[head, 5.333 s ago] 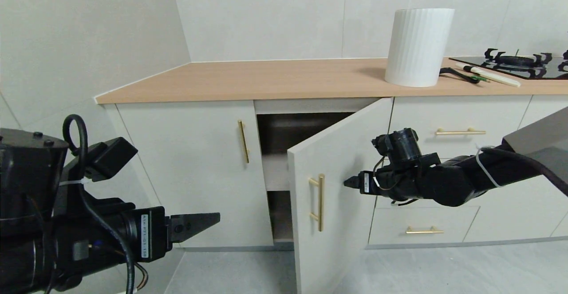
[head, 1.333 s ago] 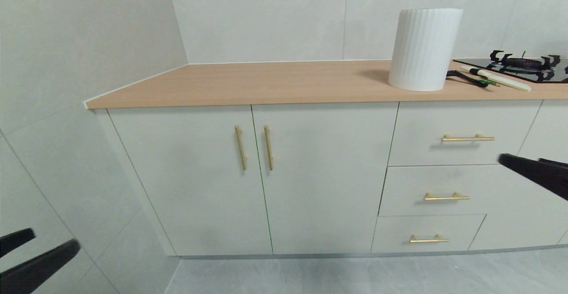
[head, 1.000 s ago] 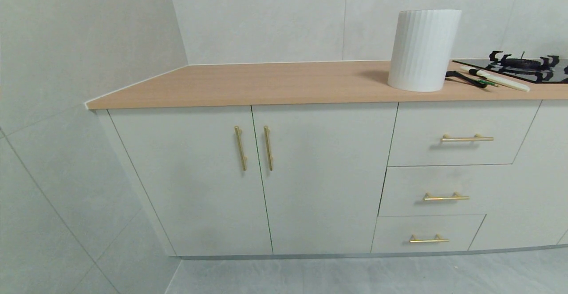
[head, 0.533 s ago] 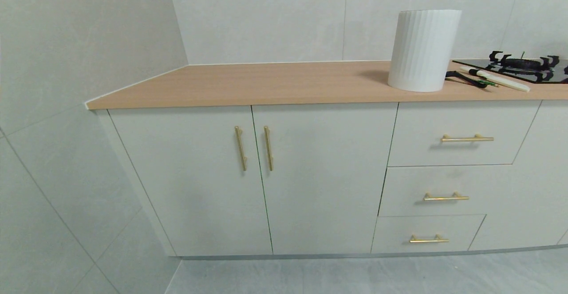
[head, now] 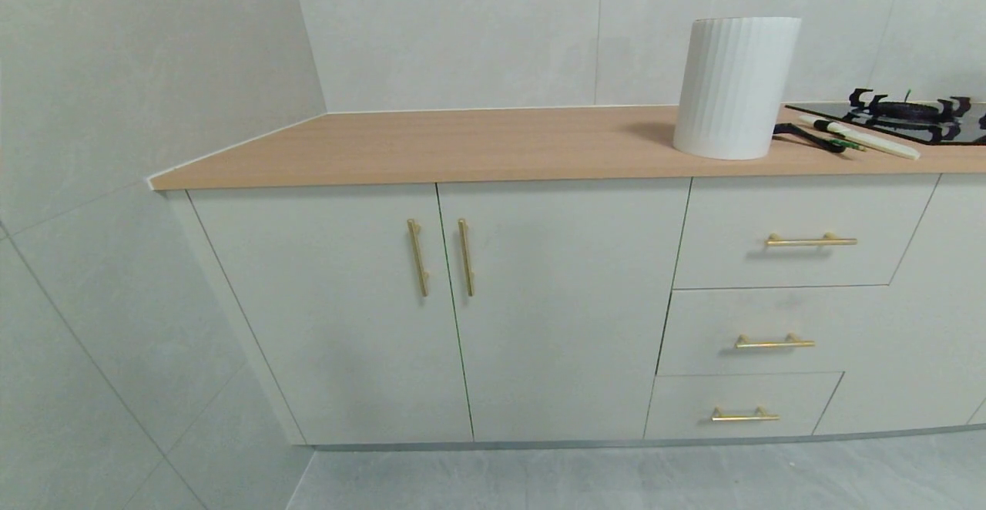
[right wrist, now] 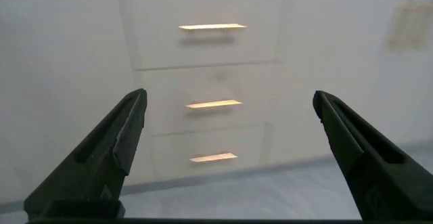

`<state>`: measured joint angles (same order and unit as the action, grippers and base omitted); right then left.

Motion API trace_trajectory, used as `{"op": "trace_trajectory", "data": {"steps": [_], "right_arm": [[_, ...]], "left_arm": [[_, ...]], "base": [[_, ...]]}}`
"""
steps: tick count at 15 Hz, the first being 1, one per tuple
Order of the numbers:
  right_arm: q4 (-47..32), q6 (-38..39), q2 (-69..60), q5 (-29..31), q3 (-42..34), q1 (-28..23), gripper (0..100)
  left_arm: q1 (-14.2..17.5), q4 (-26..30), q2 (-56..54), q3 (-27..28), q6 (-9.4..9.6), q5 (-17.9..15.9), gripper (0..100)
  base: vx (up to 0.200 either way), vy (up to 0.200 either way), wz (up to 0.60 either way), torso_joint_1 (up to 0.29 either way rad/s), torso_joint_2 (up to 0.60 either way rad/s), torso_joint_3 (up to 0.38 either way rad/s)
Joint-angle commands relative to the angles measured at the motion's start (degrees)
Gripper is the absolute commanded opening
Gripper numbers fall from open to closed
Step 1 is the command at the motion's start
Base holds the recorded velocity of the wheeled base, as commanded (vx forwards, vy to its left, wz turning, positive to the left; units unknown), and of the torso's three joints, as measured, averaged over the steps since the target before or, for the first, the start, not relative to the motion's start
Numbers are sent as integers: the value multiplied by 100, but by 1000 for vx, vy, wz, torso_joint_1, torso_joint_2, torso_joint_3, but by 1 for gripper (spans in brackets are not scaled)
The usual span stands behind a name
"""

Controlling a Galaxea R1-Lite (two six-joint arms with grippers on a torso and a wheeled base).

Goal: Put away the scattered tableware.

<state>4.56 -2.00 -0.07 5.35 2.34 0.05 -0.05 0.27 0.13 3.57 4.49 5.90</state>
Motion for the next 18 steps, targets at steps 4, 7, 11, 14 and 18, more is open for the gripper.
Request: {"op": "trace_trajectory", "data": {"steps": [4, 7, 11, 14, 18], "right_arm": [[-447, 94, 7, -693, -234, 13, 100], [-438, 86, 7, -693, -234, 13, 100], [-438, 103, 7, -693, -234, 13, 100], [-438, 94, 7, -693, -234, 13, 100], [-438, 103, 7, -711, -234, 13, 100]], "left_arm": [[5, 26, -13, -357, -159, -643, 100], [5, 26, -13, -357, -159, -643, 100], [5, 26, -13, -357, -159, -643, 100], [5, 17, -13, -357, -185, -643, 100], [5, 8, -13, -357, -378, -660, 100]], "base": [[0, 0, 0, 0, 0, 0], [0, 0, 0, 0, 0, 0], [0, 0, 0, 0, 0, 0], [0, 0, 0, 0, 0, 0], [0, 0, 0, 0, 0, 0]]}}
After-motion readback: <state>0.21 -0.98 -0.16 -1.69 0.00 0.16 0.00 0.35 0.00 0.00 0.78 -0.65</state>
